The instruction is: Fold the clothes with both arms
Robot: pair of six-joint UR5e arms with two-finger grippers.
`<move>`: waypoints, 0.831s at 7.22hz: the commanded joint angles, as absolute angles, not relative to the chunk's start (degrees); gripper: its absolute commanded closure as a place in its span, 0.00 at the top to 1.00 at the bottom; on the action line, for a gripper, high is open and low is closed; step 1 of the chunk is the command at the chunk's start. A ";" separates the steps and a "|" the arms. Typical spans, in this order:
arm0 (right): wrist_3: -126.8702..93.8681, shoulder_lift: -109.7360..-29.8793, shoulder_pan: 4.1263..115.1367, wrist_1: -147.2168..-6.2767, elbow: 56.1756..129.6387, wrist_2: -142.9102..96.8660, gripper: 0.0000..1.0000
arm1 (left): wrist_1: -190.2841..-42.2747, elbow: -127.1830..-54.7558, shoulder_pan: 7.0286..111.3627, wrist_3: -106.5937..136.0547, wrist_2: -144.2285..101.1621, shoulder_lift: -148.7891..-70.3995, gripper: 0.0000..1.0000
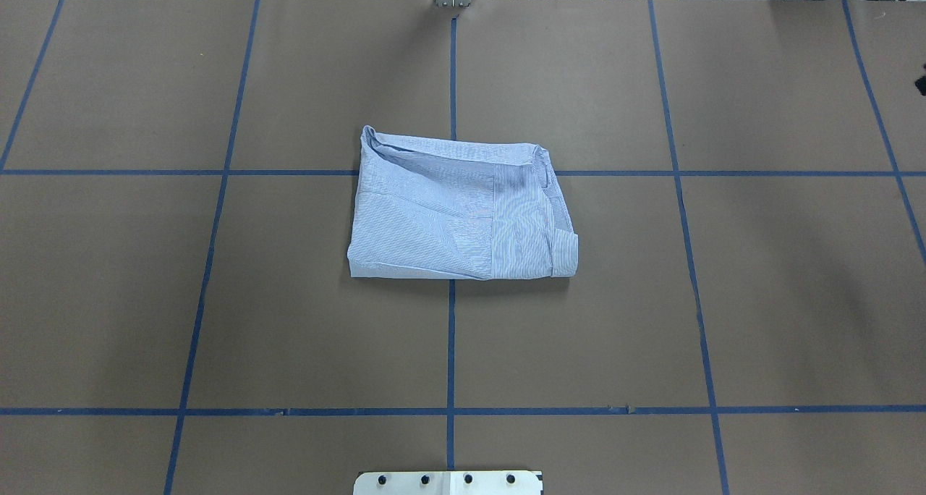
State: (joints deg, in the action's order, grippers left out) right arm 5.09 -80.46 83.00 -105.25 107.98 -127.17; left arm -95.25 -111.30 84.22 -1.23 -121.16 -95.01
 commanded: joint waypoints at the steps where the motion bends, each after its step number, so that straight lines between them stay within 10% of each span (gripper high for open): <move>1: 11.78 -94.15 89.02 -105.21 108.89 -132.76 1.00 | -95.97 -107.42 93.58 -11.33 -126.17 -86.26 1.00; 6: 11.34 -102.57 89.03 -91.41 106.69 -131.33 1.00 | -97.38 -103.18 94.57 -4.39 -133.11 -80.01 1.00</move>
State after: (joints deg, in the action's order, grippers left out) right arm 11.66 -102.44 89.00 -93.51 106.41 -133.18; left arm -96.99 -103.04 94.51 -4.68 -129.45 -82.35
